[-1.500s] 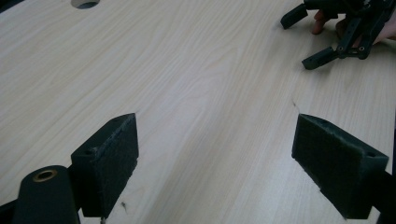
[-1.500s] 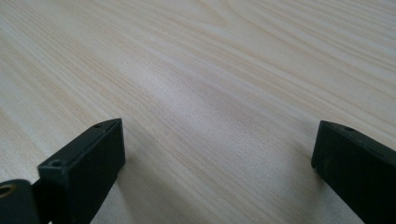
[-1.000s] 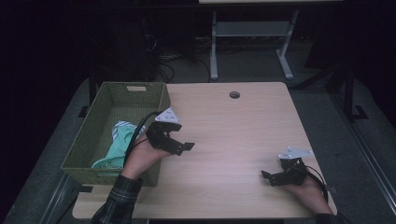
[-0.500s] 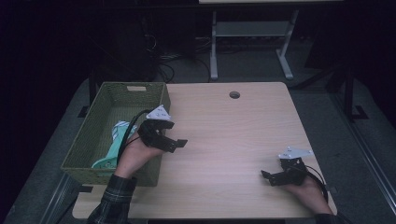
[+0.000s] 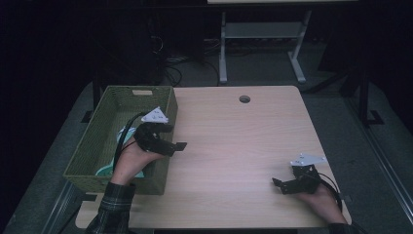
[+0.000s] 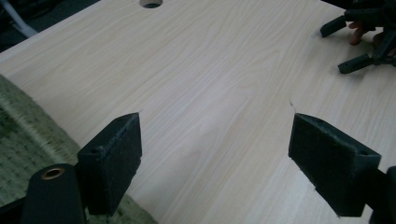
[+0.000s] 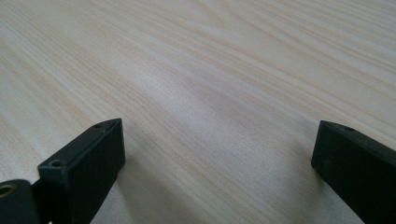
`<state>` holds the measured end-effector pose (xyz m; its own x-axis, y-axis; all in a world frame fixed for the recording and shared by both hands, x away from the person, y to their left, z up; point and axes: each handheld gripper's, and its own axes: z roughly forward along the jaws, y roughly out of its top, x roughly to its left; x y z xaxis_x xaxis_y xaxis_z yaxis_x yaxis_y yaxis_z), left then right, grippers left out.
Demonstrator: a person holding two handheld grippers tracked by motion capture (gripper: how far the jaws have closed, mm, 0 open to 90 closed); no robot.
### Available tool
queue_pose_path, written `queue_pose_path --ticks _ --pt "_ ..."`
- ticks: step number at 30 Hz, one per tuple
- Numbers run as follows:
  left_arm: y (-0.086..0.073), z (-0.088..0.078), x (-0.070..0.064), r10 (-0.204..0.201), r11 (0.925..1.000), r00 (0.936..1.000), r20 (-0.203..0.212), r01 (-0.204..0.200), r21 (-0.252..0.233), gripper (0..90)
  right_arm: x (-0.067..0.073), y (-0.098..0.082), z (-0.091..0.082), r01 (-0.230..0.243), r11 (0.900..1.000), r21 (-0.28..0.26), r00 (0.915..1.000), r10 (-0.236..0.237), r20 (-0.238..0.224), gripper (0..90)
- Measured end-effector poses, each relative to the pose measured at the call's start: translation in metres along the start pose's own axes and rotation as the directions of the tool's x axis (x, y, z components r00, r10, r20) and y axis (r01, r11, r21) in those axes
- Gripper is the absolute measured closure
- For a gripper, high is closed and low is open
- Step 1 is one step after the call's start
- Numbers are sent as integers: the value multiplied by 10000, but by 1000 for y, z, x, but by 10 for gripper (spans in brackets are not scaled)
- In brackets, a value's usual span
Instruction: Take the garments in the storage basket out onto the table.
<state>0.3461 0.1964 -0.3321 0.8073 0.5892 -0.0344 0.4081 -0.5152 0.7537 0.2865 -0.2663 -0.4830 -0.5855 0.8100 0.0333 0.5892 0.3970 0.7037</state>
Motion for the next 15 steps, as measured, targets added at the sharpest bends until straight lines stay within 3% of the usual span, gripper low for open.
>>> queue_pose_path --ticks 15 --pt "-14 -23 23 -486 9988 9956 -806 488 2 201 0 0 0 2 10000 -3 10000 -2 2 23"
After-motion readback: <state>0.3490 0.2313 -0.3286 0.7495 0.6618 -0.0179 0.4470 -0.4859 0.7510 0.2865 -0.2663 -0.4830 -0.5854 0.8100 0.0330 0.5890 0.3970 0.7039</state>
